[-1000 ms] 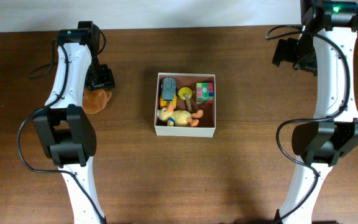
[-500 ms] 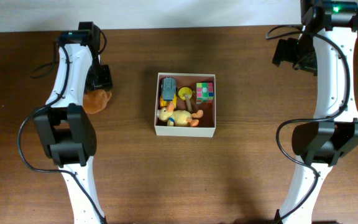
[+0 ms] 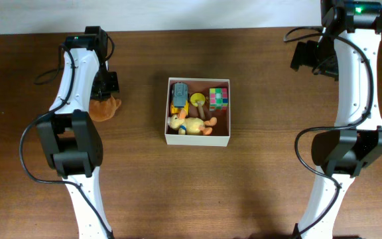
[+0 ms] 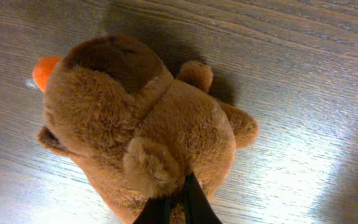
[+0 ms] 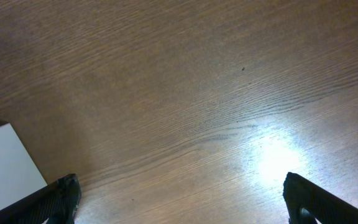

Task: Pack container
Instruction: 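Grasp the brown plush bear with the left gripper and lift it, then carry the bear over the box and lower it onto the chick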

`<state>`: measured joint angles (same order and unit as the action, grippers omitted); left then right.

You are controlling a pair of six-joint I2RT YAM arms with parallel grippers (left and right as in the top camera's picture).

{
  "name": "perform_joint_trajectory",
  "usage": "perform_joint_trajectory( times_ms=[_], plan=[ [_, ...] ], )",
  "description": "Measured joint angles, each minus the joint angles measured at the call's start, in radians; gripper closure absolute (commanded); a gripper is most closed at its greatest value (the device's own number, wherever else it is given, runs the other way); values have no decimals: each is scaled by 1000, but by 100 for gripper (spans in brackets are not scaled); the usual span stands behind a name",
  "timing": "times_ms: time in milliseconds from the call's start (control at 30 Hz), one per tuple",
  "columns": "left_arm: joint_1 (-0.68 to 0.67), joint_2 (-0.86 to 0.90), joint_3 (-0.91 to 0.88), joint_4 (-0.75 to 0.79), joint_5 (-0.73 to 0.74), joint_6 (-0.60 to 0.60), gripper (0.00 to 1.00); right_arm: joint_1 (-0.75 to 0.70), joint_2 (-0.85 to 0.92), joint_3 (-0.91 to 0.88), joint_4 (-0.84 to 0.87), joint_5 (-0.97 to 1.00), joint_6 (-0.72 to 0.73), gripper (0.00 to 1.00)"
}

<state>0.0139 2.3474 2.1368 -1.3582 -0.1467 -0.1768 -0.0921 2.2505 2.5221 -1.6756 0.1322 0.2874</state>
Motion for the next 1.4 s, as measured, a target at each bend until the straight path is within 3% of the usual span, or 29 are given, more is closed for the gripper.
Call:
perform_joint_trajectory(
  times_ms=[533,1033,1400],
  plan=[
    [-81,-29,126,-136,173,32,98,0,0,0,0,0,0,1],
    [-323,-403,217,-138,200,83,98,0,0,0,0,0,0,1],
    [-533,-294,217,-111,201,23,98,0,0,0,0,0,0,1]
  ],
)
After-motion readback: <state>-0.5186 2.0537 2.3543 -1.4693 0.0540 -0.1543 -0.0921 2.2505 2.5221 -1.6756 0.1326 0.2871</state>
